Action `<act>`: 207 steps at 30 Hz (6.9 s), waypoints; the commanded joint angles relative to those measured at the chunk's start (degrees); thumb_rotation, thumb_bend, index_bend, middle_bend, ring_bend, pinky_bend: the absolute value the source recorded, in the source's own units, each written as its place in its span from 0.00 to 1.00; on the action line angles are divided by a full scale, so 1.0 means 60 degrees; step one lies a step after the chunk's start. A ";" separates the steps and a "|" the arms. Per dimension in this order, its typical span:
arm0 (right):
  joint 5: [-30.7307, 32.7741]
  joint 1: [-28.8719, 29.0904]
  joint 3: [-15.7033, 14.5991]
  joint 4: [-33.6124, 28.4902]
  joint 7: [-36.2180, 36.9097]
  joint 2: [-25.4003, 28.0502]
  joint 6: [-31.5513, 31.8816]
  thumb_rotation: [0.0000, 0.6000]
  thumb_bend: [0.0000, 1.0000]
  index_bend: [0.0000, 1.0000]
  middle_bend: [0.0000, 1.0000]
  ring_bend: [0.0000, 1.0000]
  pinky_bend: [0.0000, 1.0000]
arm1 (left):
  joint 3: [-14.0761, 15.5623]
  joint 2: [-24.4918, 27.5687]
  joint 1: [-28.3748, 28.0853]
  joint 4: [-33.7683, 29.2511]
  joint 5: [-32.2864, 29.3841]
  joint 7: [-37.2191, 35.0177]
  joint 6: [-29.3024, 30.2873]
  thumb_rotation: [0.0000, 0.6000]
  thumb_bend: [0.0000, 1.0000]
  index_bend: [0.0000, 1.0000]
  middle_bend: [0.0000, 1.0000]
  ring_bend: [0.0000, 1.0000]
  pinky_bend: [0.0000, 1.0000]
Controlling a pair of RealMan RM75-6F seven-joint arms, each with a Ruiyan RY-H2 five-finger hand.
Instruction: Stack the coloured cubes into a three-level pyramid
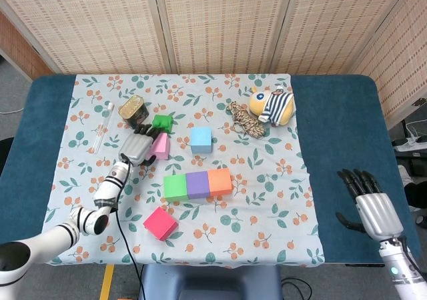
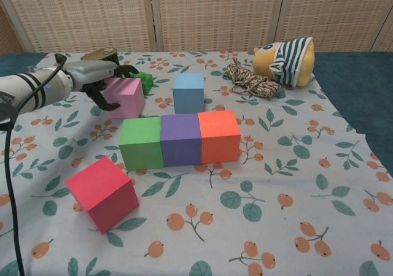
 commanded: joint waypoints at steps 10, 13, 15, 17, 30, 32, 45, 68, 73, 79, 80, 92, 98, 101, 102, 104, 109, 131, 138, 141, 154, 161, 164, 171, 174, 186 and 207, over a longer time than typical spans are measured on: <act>-0.0178 -0.0133 0.0193 -0.0004 -0.0052 -0.0008 -0.0289 0.88 0.20 0.00 0.05 0.00 0.06 | 0.0020 0.0049 0.0058 -0.0074 0.0435 -0.0250 0.0974 1.00 0.40 0.00 0.52 0.16 0.08; -0.0247 -0.0169 0.0219 -0.0019 -0.0025 0.0003 -0.0316 0.88 0.20 0.00 0.05 0.00 0.06 | 0.0070 0.0547 0.0249 -0.1022 0.0642 -0.0291 0.1357 1.00 0.40 0.00 0.57 0.19 0.08; -0.0305 -0.0207 0.0254 -0.0033 0.0013 0.0015 -0.0290 0.88 0.20 0.00 0.05 0.00 0.06 | 0.0150 0.1086 0.0488 -0.2088 0.0781 -0.0249 0.1675 1.00 0.40 0.00 0.60 0.21 0.08; -0.0382 -0.0255 0.0271 -0.0032 0.0052 0.0021 -0.0249 0.88 0.20 0.00 0.05 0.00 0.06 | 0.0247 0.1677 0.0717 -0.3255 0.0858 -0.0077 0.1907 1.00 0.40 0.00 0.62 0.22 0.08; -0.1007 -0.0369 0.0170 -0.0099 0.0435 0.0200 -0.0352 0.88 0.20 0.00 0.05 0.00 0.06 | 0.0345 0.3732 0.1357 -0.8294 -0.0113 0.1986 0.2849 1.00 0.40 0.00 0.68 0.26 0.08; -0.1107 -0.0386 0.0158 -0.0100 0.0548 0.0254 -0.0339 0.88 0.20 0.00 0.05 0.00 0.06 | 0.0368 0.3724 0.1359 -0.8600 -0.0294 0.2277 0.2981 1.00 0.40 0.00 0.68 0.26 0.08; -0.1380 -0.0457 0.0194 -0.0046 0.0951 0.0411 -0.0355 0.88 0.21 0.00 0.05 0.00 0.06 | 0.0594 0.2918 0.1042 -0.9235 -0.0903 0.4209 0.3710 1.00 0.40 0.00 0.75 0.30 0.08; -0.1587 -0.0488 0.0217 -0.0034 0.1075 0.0461 -0.0561 0.88 0.21 0.00 0.05 0.00 0.06 | 0.0676 0.1806 0.0704 -0.8813 -0.1840 0.5593 0.4198 1.00 0.40 0.00 0.78 0.31 0.07; -0.1593 -0.0461 0.0221 -0.0036 0.1063 0.0455 -0.0664 0.88 0.21 0.00 0.05 0.00 0.06 | 0.0670 0.1740 0.0626 -0.8845 -0.2032 0.5753 0.4248 1.00 0.40 0.00 0.78 0.31 0.07; -0.1612 -0.0488 0.0234 -0.0051 0.1052 0.0460 -0.0647 0.88 0.21 0.00 0.05 0.00 0.06 | 0.0686 0.1668 0.0505 -0.8795 -0.2342 0.6005 0.4238 1.00 0.40 0.00 0.75 0.31 0.07; -0.1614 -0.0491 0.0236 -0.0051 0.1049 0.0459 -0.0646 0.88 0.21 0.00 0.05 0.00 0.06 | 0.0691 0.1661 0.0483 -0.8784 -0.2367 0.6043 0.4234 1.00 0.39 0.00 0.73 0.31 0.07; -0.1614 -0.0489 0.0261 -0.0052 0.1047 0.0462 -0.0711 0.88 0.21 0.00 0.05 0.00 0.06 | 0.0754 0.1641 0.0355 -0.8862 -0.2580 0.6355 0.4438 1.00 0.39 0.00 0.66 0.29 0.07; -0.1611 -0.0505 0.0277 -0.0059 0.1035 0.0460 -0.0703 0.88 0.21 0.00 0.05 0.00 0.06 | 0.0800 0.1668 0.0322 -0.8949 -0.2683 0.6470 0.4507 1.00 0.39 0.00 0.65 0.29 0.07; -0.1619 -0.0502 0.0272 -0.0060 0.1010 0.0451 -0.0729 0.88 0.21 0.00 0.05 0.00 0.06 | 0.0842 0.1689 0.0313 -0.9010 -0.2698 0.6512 0.4531 1.00 0.39 0.00 0.65 0.29 0.07; -0.1619 -0.0499 0.0271 -0.0062 0.1004 0.0449 -0.0741 0.88 0.21 0.00 0.05 0.00 0.06 | 0.0849 0.1697 0.0311 -0.9033 -0.2708 0.6523 0.4540 1.00 0.39 0.00 0.65 0.29 0.07; -0.1622 -0.0498 0.0269 -0.0067 0.1001 0.0451 -0.0755 0.88 0.21 0.00 0.05 0.00 0.06 | 0.0858 0.1698 0.0302 -0.9057 -0.2711 0.6547 0.4573 1.00 0.39 0.00 0.64 0.29 0.07; -0.1608 -0.0505 0.0280 -0.0074 0.1002 0.0460 -0.0758 0.88 0.21 0.00 0.05 0.00 0.06 | 0.0874 0.1643 0.0255 -0.9048 -0.2737 0.6580 0.4584 1.00 0.39 0.00 0.61 0.28 0.07; -0.1622 -0.0505 0.0283 -0.0105 0.0974 0.0471 -0.0807 0.88 0.22 0.00 0.05 0.00 0.06 | 0.0880 0.1685 0.0123 -0.9137 -0.2927 0.6677 0.4580 1.00 0.37 0.00 0.30 0.24 0.08; -0.1625 -0.0501 0.0284 -0.0098 0.0984 0.0474 -0.0825 0.88 0.22 0.00 0.05 0.00 0.06 | 0.0880 0.1692 0.0046 -0.9171 -0.2988 0.6724 0.4568 1.00 0.37 0.00 0.11 0.21 0.09; -0.1609 -0.0507 0.0293 -0.0096 0.0992 0.0479 -0.0818 0.88 0.22 0.00 0.05 0.00 0.06 | 0.0871 0.1719 0.0036 -0.9199 -0.2965 0.6653 0.4551 1.00 0.37 0.00 0.04 0.20 0.09; -0.1599 -0.0512 0.0302 -0.0107 0.0965 0.0471 -0.0829 0.88 0.22 0.00 0.05 0.00 0.06 | 0.0846 0.1794 -0.0019 -0.9276 -0.2951 0.6496 0.4522 1.00 0.37 0.00 0.00 0.20 0.11; -0.1620 -0.0519 0.0300 -0.0115 0.1005 0.0493 -0.0810 0.88 0.23 0.00 0.05 0.00 0.06 | 0.0881 0.1913 -0.0104 -0.9496 -0.3250 0.6581 0.4389 1.00 0.37 0.00 0.00 0.19 0.11; -0.1625 -0.0524 0.0298 -0.0116 0.1022 0.0502 -0.0802 0.88 0.23 0.00 0.05 0.00 0.06 | 0.0867 0.1901 -0.0125 -0.9512 -0.3281 0.6549 0.4410 1.00 0.36 0.00 0.00 0.17 0.11; -0.1630 -0.0516 0.0291 -0.0117 0.0991 0.0495 -0.0834 0.88 0.23 0.00 0.05 0.00 0.06 | 0.0902 0.1897 -0.0125 -0.9434 -0.2979 0.6356 0.4440 1.00 0.35 0.00 0.00 0.07 0.11; -0.1628 -0.0522 0.0296 -0.0119 0.0977 0.0493 -0.0821 0.88 0.23 0.00 0.05 0.00 0.06 | 0.0962 0.1930 -0.0132 -0.9369 -0.2922 0.6375 0.4418 1.00 0.36 0.00 0.00 0.02 0.10; -0.1603 -0.0557 0.0322 -0.0134 0.0937 0.0482 -0.0760 0.88 0.23 0.00 0.05 0.00 0.06 | 0.1168 0.2809 0.0222 -1.0406 -0.1650 0.5493 0.4388 1.00 0.36 0.00 0.00 0.00 0.09; -0.0493 0.0830 0.1844 -0.1228 -0.0976 0.0548 -0.1925 0.88 0.23 0.00 0.05 0.00 0.06 | 0.3216 0.3856 0.4115 -0.5335 0.1660 -0.1039 0.6041 1.00 0.35 0.00 0.00 0.00 0.03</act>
